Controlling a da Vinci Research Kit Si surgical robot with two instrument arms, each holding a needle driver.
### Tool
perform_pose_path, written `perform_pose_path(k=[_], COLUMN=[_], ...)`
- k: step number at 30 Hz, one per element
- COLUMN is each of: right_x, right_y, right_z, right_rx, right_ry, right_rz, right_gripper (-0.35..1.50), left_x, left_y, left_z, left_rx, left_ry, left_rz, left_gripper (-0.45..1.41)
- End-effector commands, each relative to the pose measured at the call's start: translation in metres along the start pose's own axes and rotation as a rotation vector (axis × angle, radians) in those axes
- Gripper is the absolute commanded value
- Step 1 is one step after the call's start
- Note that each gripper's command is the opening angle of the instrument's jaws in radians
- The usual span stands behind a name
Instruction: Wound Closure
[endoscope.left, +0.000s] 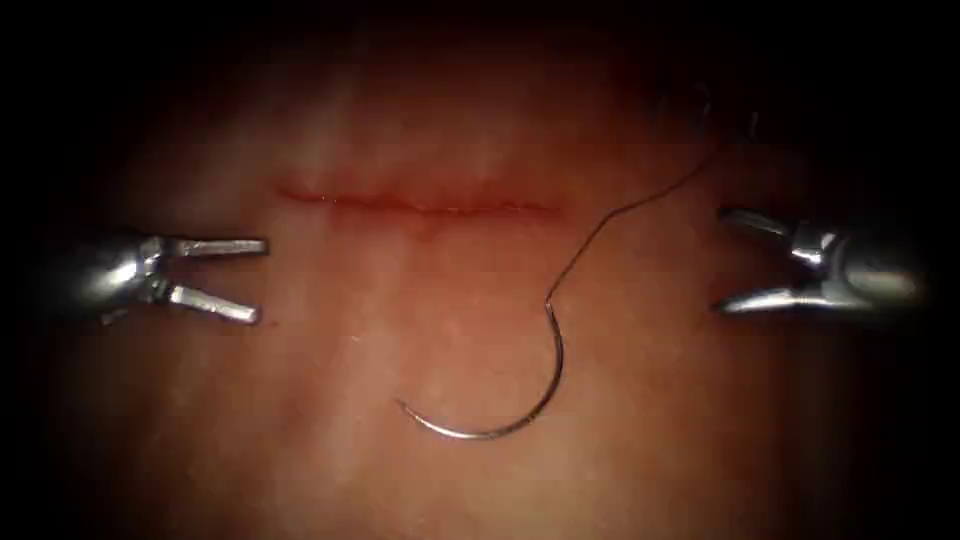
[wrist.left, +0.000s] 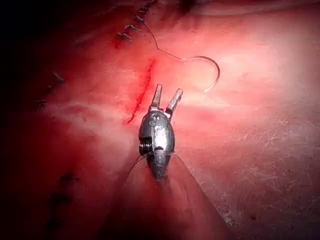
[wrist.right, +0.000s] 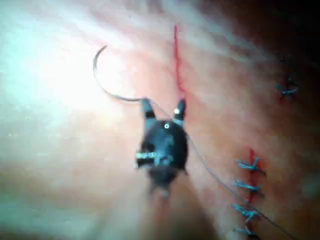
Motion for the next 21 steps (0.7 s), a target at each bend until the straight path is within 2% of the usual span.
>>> perform_pose_path(k=[1, 9, 17, 21], right_x=[-0.0002, -0.0006, 0.0005, 0.001], right_y=[0.0002, 0.0005, 0.0, -0.0003], right_z=[0.001, 0.0009, 0.0005, 0.0003], right_rx=[0.001, 0.003, 0.004, 0.0], right_ry=[0.003, 0.004, 0.007, 0.008], right_rz=[-0.002, -0.009, -0.003, -0.001], right_gripper=[0.88, 0.93, 1.02, 0.98], left_x=[-0.0005, -0.0005, -0.0004, 0.0007], left_y=[-0.0004, -0.0005, 0.0, 0.0017], left_z=[0.0006, 0.0004, 0.0013, 0.0023], left_rx=[-0.004, -0.004, 0.005, 0.008], left_ry=[0.0, 0.006, 0.004, -0.061], left_rz=[0.004, 0.022, 0.024, 0.021], left_gripper=[0.32, 0.44, 0.47, 0.47])
